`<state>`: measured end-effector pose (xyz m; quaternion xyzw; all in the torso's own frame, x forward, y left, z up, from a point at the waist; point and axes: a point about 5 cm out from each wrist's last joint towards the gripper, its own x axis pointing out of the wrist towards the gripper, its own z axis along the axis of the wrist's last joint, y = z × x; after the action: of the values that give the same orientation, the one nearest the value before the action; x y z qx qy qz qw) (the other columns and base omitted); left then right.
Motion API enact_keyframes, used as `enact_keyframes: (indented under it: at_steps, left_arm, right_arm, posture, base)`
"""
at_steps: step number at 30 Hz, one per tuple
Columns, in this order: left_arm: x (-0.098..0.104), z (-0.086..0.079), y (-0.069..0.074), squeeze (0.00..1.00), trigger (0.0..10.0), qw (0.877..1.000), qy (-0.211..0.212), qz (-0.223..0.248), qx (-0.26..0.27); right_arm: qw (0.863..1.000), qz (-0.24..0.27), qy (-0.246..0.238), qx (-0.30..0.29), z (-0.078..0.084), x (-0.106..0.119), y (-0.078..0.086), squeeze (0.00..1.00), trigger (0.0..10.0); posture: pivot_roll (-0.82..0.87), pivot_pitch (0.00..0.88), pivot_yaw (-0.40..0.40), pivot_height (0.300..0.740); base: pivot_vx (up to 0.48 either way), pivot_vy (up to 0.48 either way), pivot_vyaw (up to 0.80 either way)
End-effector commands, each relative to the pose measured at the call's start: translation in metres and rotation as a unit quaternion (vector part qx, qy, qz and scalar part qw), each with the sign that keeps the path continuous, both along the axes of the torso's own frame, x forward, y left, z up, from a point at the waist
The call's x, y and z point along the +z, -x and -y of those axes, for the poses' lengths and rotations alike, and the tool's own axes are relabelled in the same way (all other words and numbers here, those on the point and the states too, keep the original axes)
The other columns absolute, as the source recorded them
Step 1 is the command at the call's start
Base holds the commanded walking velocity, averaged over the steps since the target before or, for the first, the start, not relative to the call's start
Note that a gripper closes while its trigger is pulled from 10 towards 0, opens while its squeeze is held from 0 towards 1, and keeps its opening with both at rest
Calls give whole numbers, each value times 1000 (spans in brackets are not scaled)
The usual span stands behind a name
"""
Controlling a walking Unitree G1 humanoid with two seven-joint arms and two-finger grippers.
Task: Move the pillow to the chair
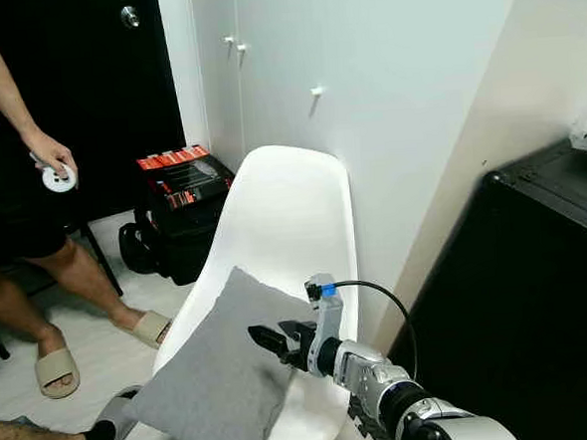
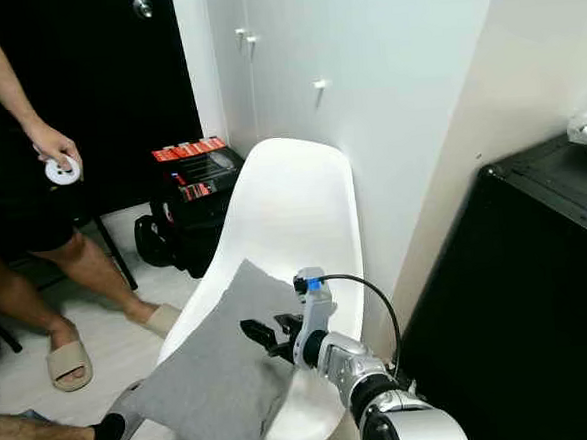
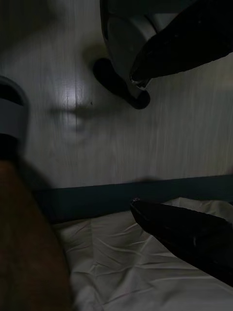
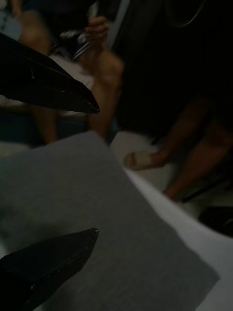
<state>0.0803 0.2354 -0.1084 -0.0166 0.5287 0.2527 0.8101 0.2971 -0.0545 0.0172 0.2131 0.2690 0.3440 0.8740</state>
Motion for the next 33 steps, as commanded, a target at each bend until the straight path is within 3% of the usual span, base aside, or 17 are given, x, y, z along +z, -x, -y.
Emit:
enact_keyframes:
  at_steps: [1,3,4,5,6,8,10,11,12,13,14,20,23,26,28,29,33]
  left_arm:
    - [-2,4,4,0,10000,1000,7,-11,-7]
    - [-2,6,2,0,10000,1000,17,-6,-9]
    - [-2,6,2,0,10000,1000,17,-6,-9]
    - [-2,7,1,0,10000,1000,22,-4,-8]
    - [-2,7,1,0,10000,1000,22,-4,-8]
    - [-2,8,0,0,10000,1000,25,-3,-7]
    - [-3,9,0,0,10000,1000,28,-4,-5]
    - [-3,9,0,0,10000,1000,28,-4,-5]
    - [-3,11,0,0,10000,999,31,-5,-4]
    - [-3,11,0,0,10000,999,31,-5,-4]
    - [-4,12,0,0,10000,999,33,-6,-5]
    - [-5,17,1,0,10000,999,38,-10,-11]
    - [-5,18,1,0,10000,999,40,-14,-18]
    - [-5,19,1,0,10000,999,40,-14,-20]
    - [-5,19,1,0,10000,999,39,-15,-24]
    - [-5,20,0,0,10000,999,39,-15,-25]
    - [-5,21,0,0,10000,999,39,-12,-29]
  right_arm:
    - [1000,-19,11,4,-6,-10,11,0,10000]
    - [988,-30,150,15,7,-32,24,0,10000]
    - [988,-30,150,15,7,-32,24,0,10000]
    - [970,-38,235,40,16,-48,37,0,10000]
    - [970,-38,235,40,16,-48,37,0,10000]
    - [939,-51,326,94,29,-66,57,0,10000]
    - [907,-82,387,142,44,-84,81,0,10000]
    - [907,-82,387,142,44,-84,81,0,10000]
    - [886,-107,415,175,54,-95,100,0,10000]
    - [886,-107,415,175,54,-95,100,0,10000]
    - [876,-112,429,188,59,-99,107,0,10000]
    - [873,-115,447,157,66,-100,107,0,10000]
    - [871,-109,469,100,77,-98,98,0,10000]
    - [880,-125,458,-33,95,-89,82,0,10000]
    - [869,-137,464,-101,113,-84,74,0,10000]
    - [864,-136,473,-107,116,-83,73,0,10000]
    - [867,-139,471,-82,113,-87,79,0,10000]
  posture:
    - [111,45,-102,740]
    - [109,42,-102,740]
    - [109,42,-102,740]
    - [109,41,-104,740]
    - [109,41,-104,740]
    - [107,42,-104,740]
    - [105,40,-109,740]
    - [105,40,-109,740]
    - [106,39,-113,740]
    - [106,39,-113,740]
    - [107,37,-117,740]
    - [117,24,-130,740]
    - [126,18,-135,740]
    - [128,16,-139,740]
    - [130,14,-140,740]
    - [131,14,-141,740]
    - [137,22,-146,740]
  base:
    - [0,0,0]
    - [0,0,0]
    - [0,0,0]
    - [0,0,0]
    - [0,0,0]
    - [0,0,0]
    - [0,0,0]
    - [0,0,0]
    - [0,0,0]
    - [0,0,0]
    - [0,0,0]
    - [0,0,0]
    - [0,0,0]
    - [0,0,0]
    - [0,0,0]
    - [0,0,0]
    - [0,0,0]
